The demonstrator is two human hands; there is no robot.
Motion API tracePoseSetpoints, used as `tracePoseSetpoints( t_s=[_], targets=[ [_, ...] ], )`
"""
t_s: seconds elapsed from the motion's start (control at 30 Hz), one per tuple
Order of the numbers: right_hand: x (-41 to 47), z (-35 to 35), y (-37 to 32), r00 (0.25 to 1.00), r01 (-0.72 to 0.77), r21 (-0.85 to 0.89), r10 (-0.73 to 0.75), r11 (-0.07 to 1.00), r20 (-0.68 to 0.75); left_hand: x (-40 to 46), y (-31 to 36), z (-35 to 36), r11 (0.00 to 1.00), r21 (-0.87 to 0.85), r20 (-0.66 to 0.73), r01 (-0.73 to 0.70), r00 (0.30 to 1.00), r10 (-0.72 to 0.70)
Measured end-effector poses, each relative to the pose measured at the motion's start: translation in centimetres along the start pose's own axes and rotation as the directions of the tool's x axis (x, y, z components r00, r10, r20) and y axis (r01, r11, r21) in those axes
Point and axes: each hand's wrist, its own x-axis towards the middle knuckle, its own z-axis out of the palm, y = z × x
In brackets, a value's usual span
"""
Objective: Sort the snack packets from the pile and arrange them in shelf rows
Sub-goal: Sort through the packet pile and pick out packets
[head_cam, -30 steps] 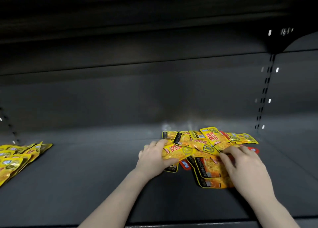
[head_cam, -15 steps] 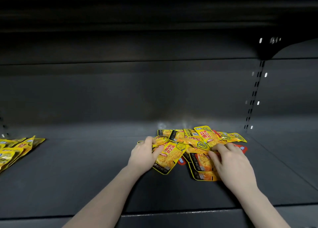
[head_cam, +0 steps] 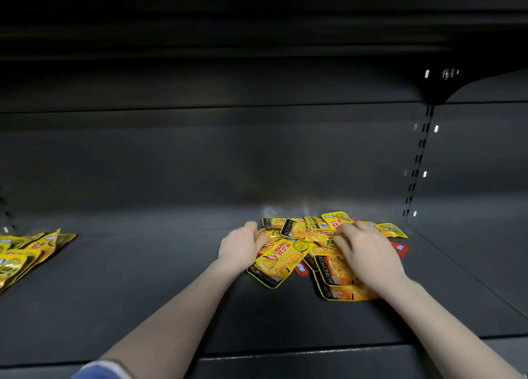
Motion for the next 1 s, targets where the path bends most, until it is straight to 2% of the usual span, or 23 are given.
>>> tracePoseSetpoints(
  t_s=[0.07, 0.17, 0.37, 0.47, 0.6, 0.77, 0.83, 0.9, 0.97, 1.0],
  targets=[
    [1.9, 0.5, -0.4, 0.992, 0.012, -0.036, -0.008, 0.999, 0.124, 0.7, 0.6, -0.1, 0.998, 0.056, 0.024, 0.022, 0.999, -0.023],
    [3.8, 1.3, -0.8, 0.954, -0.022, -0.045, 0.035, 0.999, 0.298, 2.0, 0.3, -0.3, 0.996, 0.018, 0.108, 0.088, 0.990, -0.089],
    [5.2, 0.9, -0.8, 0.886, -0.102, -0.011, 0.096, 0.995, 0.453, 2.6, 0.0, -1.4, 0.982, 0.055, 0.222, 0.181, 0.957, -0.189],
    [5.7, 0.5, -0.7, 0.862, -0.098, -0.012, 0.091, 0.995, 0.499, 2.1, -0.8, -1.4, 0.962, -0.096, 0.287, 0.257, 0.932, -0.221],
    [5.6, -0.1, -0.4, 0.831, -0.023, -0.026, 0.034, 0.999, 0.555, 0.9, -2.3, -1.6, 0.878, -0.346, 0.253, 0.330, 0.934, -0.251],
    [4.2, 0.1, -0.2, 0.851, 0.127, -0.102, -0.056, 0.987, 0.522, -0.9, -3.2, -2.6, 0.810, -0.513, 0.210, 0.283, 0.957, -0.202],
    [3.5, 0.0, -0.4, 0.858, 0.165, -0.049, -0.119, 0.985, 0.499, -1.4, -3.3, -2.8, 0.785, -0.559, 0.201, 0.267, 0.962, -0.183],
    [3.0, -0.1, -0.8, 0.843, 0.181, 0.091, -0.203, 0.979, 0.498, -1.7, -3.4, -2.9, 0.766, -0.586, 0.201, 0.263, 0.963, -0.177],
    [2.6, 0.0, -1.2, 0.824, 0.144, 0.218, -0.239, 0.965, 0.514, -2.0, -3.5, -3.0, 0.746, -0.614, 0.203, 0.258, 0.965, -0.166],
    [2.5, 0.1, -1.3, 0.824, 0.102, 0.230, -0.212, 0.968, 0.525, -2.0, -3.5, -3.0, 0.737, -0.625, 0.204, 0.257, 0.965, -0.164]
  ],
)
